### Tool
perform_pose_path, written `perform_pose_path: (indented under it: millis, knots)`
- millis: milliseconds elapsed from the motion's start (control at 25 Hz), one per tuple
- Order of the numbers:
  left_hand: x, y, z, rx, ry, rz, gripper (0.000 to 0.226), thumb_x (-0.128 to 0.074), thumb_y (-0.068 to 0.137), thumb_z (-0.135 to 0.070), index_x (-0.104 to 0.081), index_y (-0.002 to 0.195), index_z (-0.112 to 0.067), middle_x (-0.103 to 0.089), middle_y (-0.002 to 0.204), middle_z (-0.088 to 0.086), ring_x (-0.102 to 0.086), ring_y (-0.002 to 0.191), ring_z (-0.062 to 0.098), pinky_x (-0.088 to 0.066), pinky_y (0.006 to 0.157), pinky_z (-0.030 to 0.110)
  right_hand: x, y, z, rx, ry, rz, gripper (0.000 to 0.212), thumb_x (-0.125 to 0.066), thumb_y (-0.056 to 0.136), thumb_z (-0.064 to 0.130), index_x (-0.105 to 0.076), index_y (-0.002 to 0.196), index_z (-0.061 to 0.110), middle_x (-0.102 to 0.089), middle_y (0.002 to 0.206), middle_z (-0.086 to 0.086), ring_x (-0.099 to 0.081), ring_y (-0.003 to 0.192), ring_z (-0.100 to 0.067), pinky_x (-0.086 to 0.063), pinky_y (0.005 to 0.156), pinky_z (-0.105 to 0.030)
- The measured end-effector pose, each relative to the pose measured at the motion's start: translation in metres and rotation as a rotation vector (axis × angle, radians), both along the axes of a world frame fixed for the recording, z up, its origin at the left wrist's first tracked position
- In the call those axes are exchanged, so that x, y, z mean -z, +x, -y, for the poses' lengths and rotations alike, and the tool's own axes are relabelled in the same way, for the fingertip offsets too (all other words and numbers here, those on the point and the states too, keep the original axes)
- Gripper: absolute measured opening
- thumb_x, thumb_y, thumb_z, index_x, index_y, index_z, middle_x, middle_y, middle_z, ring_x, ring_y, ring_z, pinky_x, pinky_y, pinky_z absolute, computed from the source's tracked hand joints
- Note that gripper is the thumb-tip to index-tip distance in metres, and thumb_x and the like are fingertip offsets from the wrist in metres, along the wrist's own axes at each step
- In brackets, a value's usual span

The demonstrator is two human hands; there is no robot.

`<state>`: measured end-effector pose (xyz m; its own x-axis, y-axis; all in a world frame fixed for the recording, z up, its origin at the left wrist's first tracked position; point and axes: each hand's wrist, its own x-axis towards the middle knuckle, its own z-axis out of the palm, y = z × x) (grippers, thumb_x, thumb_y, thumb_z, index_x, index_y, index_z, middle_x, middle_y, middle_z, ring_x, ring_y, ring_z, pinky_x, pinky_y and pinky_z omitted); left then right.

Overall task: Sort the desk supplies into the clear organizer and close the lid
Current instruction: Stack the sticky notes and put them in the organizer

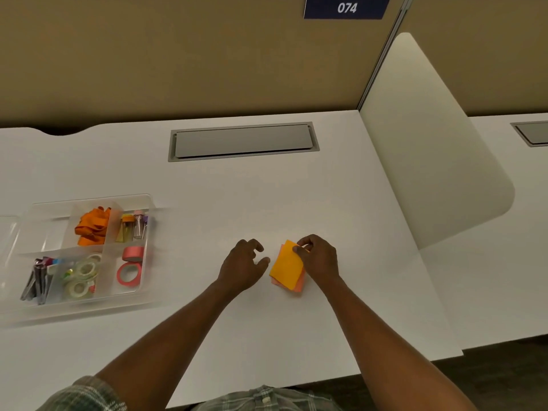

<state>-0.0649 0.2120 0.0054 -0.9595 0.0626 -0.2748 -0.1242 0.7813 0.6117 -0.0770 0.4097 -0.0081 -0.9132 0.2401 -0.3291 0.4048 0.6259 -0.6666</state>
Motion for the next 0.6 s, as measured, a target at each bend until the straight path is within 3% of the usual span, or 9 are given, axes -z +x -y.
perform_pose_path:
  millis: [120, 200, 280, 440, 600]
  knots:
    - [-0.006, -0.010, 0.000, -0.143, 0.141, 0.115, 0.037, -0.063, 0.089, -0.045, -0.058, 0.117, -0.021, -0.061, 0.106, 0.000, -0.058, 0.095, 0.015, -0.043, 0.075, 0.028, -0.016, -0.007, 0.009, 0.004, -0.246, -0.028, 0.013, -0.072, 0.088, 0.032, -0.067, 0.093, 0.021, -0.068, 0.088, 0.004, -0.065, 0.082, -0.017, -0.057, 0.067, -0.033]
    - [-0.010, -0.017, 0.005, -0.249, 0.319, 0.229, 0.038, -0.059, 0.092, -0.046, -0.058, 0.117, -0.019, -0.062, 0.110, 0.001, -0.059, 0.099, 0.020, -0.046, 0.075, 0.031, -0.026, -0.011, 0.013, 0.026, -0.395, -0.016, 0.014, -0.071, 0.090, 0.030, -0.065, 0.093, 0.018, -0.067, 0.090, 0.000, -0.066, 0.080, -0.020, -0.057, 0.057, -0.028]
    - [-0.013, -0.021, 0.010, -0.318, 0.477, 0.288, 0.033, -0.060, 0.093, -0.042, -0.062, 0.110, -0.014, -0.065, 0.107, 0.004, -0.060, 0.095, 0.021, -0.047, 0.073, 0.032, -0.029, -0.015, 0.016, 0.044, -0.481, 0.003, 0.017, -0.069, 0.091, 0.030, -0.064, 0.091, 0.014, -0.067, 0.090, -0.003, -0.066, 0.080, -0.021, -0.058, 0.058, -0.028]
    - [-0.020, -0.025, 0.022, -0.334, 0.557, 0.303, 0.018, -0.061, 0.093, -0.031, -0.066, 0.096, -0.014, -0.068, 0.098, 0.005, -0.062, 0.087, 0.020, -0.050, 0.073, 0.037, -0.024, -0.019, 0.017, -0.030, -0.287, -0.071, 0.027, -0.065, 0.091, 0.045, -0.069, 0.091, 0.017, -0.069, 0.098, 0.001, -0.066, 0.091, -0.022, -0.057, 0.081, -0.040]
    - [-0.022, -0.022, 0.031, -0.397, 0.576, 0.271, 0.010, -0.061, 0.092, -0.020, -0.067, 0.093, -0.012, -0.071, 0.091, 0.011, -0.066, 0.076, 0.022, -0.047, 0.061, 0.029, -0.028, -0.022, 0.016, -0.019, -0.262, -0.227, 0.014, -0.067, 0.092, 0.035, -0.073, 0.095, 0.022, -0.067, 0.100, 0.005, -0.066, 0.095, -0.020, -0.054, 0.085, -0.039]
